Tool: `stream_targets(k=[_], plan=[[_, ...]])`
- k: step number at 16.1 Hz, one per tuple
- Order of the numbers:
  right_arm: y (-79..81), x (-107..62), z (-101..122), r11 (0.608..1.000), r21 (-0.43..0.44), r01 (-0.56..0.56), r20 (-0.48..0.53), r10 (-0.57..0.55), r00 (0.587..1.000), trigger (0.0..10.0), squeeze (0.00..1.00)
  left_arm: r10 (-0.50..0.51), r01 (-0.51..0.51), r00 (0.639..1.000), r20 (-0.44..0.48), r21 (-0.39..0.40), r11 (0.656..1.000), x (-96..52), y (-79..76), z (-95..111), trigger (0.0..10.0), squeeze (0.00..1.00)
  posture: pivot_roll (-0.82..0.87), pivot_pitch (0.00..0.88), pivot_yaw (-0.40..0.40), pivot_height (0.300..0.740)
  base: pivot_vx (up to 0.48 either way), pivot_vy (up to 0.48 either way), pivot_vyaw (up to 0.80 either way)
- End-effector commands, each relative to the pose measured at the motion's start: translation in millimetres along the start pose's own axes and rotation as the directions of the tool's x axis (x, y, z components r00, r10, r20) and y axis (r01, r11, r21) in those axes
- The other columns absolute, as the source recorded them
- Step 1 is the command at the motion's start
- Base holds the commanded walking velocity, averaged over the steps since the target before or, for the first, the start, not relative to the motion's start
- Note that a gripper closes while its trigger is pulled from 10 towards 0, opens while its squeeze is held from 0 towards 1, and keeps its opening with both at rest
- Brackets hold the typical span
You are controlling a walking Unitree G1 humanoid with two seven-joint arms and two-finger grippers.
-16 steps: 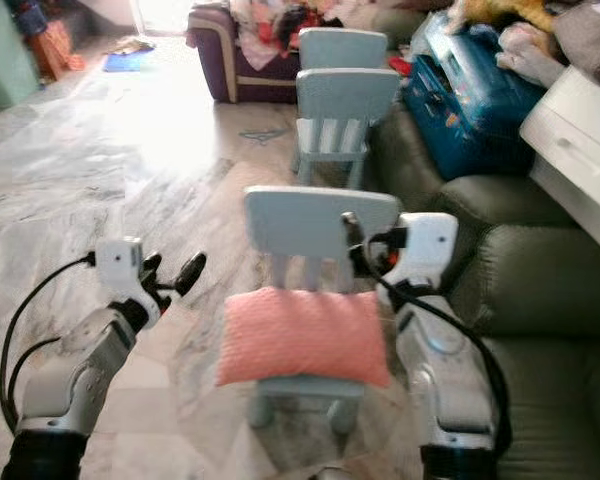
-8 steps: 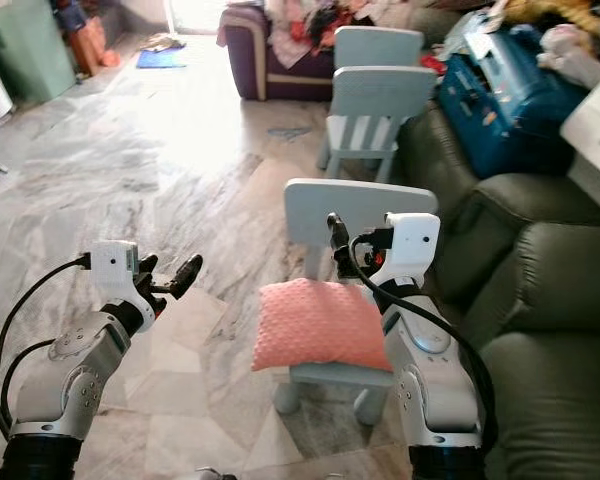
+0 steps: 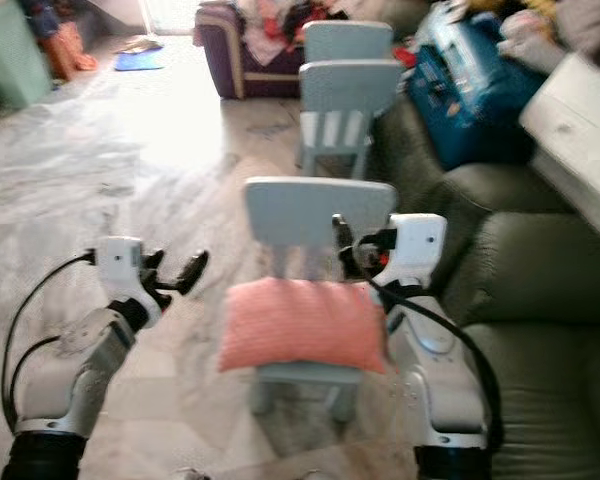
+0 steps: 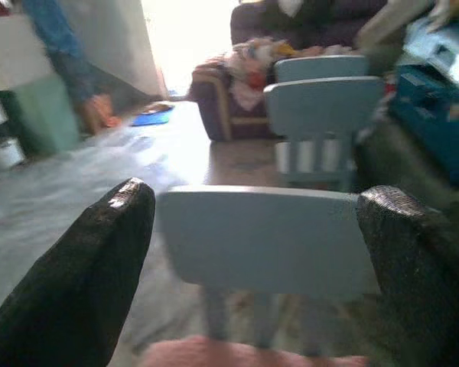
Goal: Move the pillow to the sofa
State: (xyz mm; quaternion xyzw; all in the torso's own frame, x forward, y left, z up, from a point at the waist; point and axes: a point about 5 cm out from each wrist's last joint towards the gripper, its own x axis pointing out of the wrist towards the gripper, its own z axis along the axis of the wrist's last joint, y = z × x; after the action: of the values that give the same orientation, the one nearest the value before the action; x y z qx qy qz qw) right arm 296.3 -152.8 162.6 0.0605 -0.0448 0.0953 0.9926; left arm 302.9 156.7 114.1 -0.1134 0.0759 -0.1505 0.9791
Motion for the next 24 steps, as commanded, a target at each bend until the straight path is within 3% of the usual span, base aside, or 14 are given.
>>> stream_targets(k=[1, 24], plan=[[3.3, 0.5, 0.9, 1.000, 0.001, -0.004, 0.002, 0.004, 1.000, 10.0, 0.00, 0.010, -0.010, 1.000, 0.003, 0.003, 1.000, -2.2, 4.7, 1.0, 10.0, 0.00, -0.14, 0.124, -0.015, 0.740, 0.000, -0.446, 0.00], [5.1, 2.7, 1.2, 1.000, -0.001, -0.017, 0.004, 0.017, 1.000, 10.0, 0.00, 0.033, -0.032, 0.999, 0.035, -0.043, 0.999, -4.3, 10.1, 7.1, 10.0, 0.00, -0.13, 0.120, -0.018, 0.740, 0.000, -0.015, 0.00]])
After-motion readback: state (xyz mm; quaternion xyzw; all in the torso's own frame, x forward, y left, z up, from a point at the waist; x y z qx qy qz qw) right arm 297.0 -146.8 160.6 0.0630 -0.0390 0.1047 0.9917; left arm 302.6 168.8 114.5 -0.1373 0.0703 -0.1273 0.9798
